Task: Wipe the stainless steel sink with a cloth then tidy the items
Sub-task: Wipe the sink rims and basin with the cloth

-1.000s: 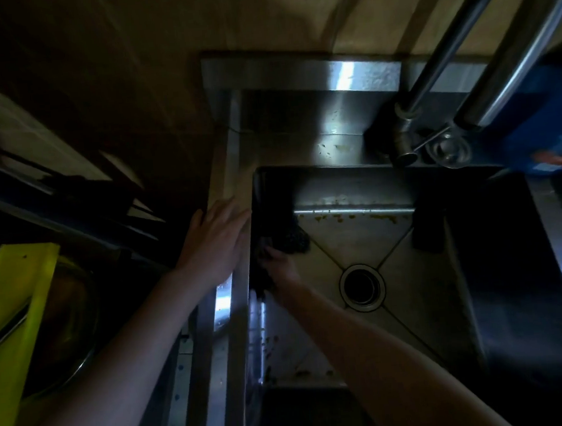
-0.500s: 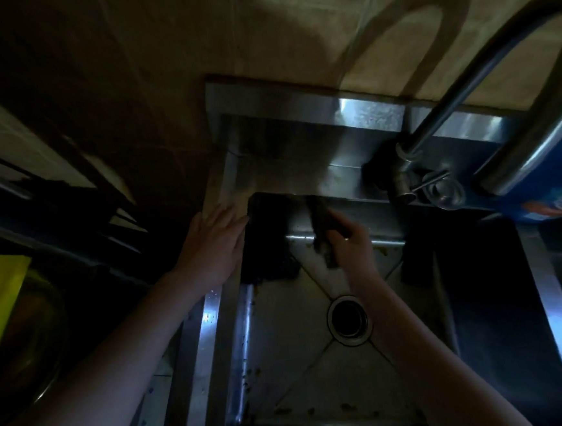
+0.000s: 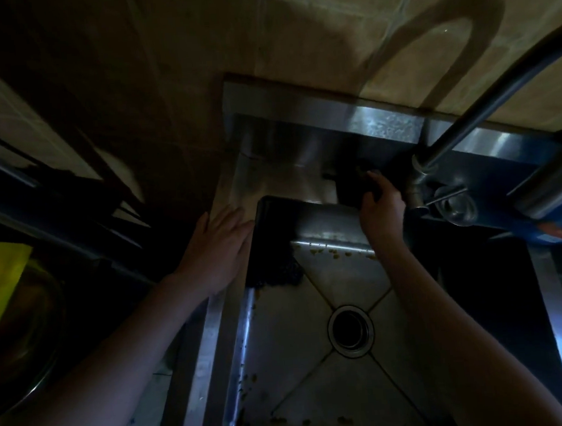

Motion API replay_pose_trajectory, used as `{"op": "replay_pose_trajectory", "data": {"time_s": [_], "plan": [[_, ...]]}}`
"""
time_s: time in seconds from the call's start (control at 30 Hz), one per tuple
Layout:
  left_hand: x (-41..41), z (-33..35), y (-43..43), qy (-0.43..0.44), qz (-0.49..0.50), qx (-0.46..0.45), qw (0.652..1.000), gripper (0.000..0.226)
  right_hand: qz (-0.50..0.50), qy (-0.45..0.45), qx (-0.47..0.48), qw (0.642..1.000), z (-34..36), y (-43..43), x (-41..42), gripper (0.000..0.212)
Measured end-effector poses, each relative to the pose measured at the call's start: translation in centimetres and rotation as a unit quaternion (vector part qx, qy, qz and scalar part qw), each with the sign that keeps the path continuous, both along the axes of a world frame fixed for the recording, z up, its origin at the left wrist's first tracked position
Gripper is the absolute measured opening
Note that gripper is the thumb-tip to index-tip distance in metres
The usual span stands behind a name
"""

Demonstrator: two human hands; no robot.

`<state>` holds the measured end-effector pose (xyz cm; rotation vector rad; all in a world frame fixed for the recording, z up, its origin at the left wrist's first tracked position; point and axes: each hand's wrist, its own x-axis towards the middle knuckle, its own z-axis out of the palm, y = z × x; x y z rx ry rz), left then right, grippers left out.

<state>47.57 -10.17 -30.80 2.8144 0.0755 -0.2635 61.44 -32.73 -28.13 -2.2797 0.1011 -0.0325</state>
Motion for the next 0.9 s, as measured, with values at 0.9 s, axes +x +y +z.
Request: {"op": "replay_pose_trajectory", "data": {"time_s": [0.9], "plan": [[-0.2, -0.5, -2.0, -0.037, 0.036, 0.030, 0.998, 0.048, 0.567, -0.216, -0.349, 0.714, -4.9, -3.1, -0.5, 0.041]]}}
